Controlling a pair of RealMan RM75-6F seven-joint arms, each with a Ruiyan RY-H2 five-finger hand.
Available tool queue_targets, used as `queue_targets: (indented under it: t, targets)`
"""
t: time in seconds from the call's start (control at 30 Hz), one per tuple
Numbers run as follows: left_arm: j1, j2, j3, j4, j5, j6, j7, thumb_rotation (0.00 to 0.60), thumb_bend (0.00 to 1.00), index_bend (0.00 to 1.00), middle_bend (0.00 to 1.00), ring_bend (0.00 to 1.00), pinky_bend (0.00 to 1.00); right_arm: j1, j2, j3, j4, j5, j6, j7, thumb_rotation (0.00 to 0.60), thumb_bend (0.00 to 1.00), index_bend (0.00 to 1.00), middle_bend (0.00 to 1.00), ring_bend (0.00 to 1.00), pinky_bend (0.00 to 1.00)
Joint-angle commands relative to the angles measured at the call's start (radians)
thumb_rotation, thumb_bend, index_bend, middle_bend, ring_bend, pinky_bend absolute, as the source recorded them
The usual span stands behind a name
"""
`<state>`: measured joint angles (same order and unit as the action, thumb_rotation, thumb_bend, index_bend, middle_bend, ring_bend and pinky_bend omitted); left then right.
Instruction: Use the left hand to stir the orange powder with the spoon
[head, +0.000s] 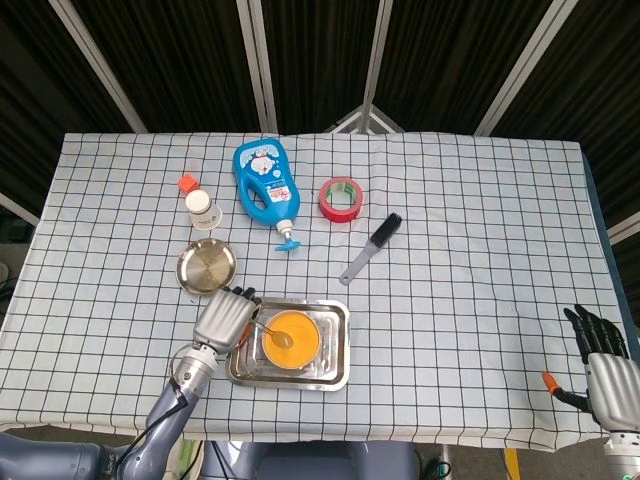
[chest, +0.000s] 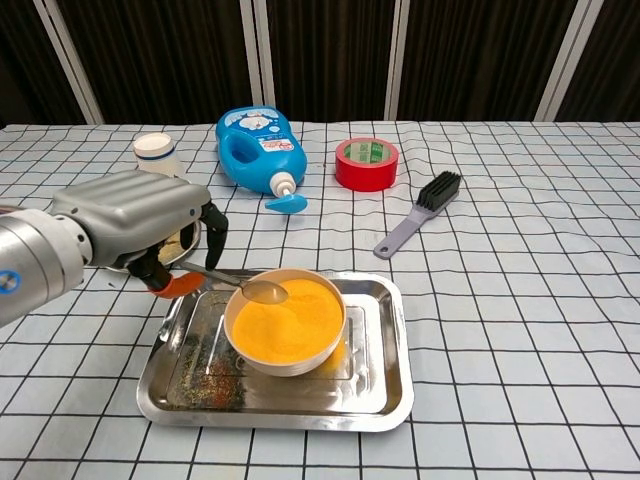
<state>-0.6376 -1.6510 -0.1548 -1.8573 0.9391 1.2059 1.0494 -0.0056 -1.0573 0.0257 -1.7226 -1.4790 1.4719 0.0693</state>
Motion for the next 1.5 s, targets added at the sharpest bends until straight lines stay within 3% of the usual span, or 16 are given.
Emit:
queue_targets:
  t: [0.03,0.47,0.63,1.17,1.5]
  targets:
    - [-0.02,-0.014,-0.009,-0.024,-0.049,0.016,0.039,0.6,0.58,0.57,0.33,0.38,0.47,0.0,0.0,0.0,-0.001,-0.001,0.0,0.001,0.6,0.31,0.0,0.0,0.0,0.0]
    - [-0.077,-0.031,0.0,-0.053,-0.194,0.088,0.184,0.6,0.58,0.53,0.32,0.38,0.47,0.001,0.002,0.0,-0.002,-0.002,0.0,0.006,0.6,0.31,0.0,0.0,0.0,0.0]
    - [-0.091,-0.031,-0.012,-0.068,-0.239,0.099,0.194,0.6,0.58,0.47,0.32,0.39,0.48,0.0,0.002,0.0,-0.002,-0.001,0.0,0.006,0.6,0.31,0.0,0.0,0.0,0.0]
    - [-0.14,-0.056,-0.029,-0.099,-0.309,0.134,0.167,0.6,0.58,0.4,0.3,0.4,0.48,0.0,0.004,0.0,-0.003,-0.002,0.0,0.009,0.6,0.31,0.0,0.0,0.0,0.0]
    - [-0.139,-0.011,-0.013,-0.136,-0.293,0.153,0.126,0.6,0.32,0.3,0.25,0.4,0.48,0.001,0.006,0.0,-0.003,-0.002,-0.001,0.013,0.6,0.31,0.0,0.0,0.0,0.0]
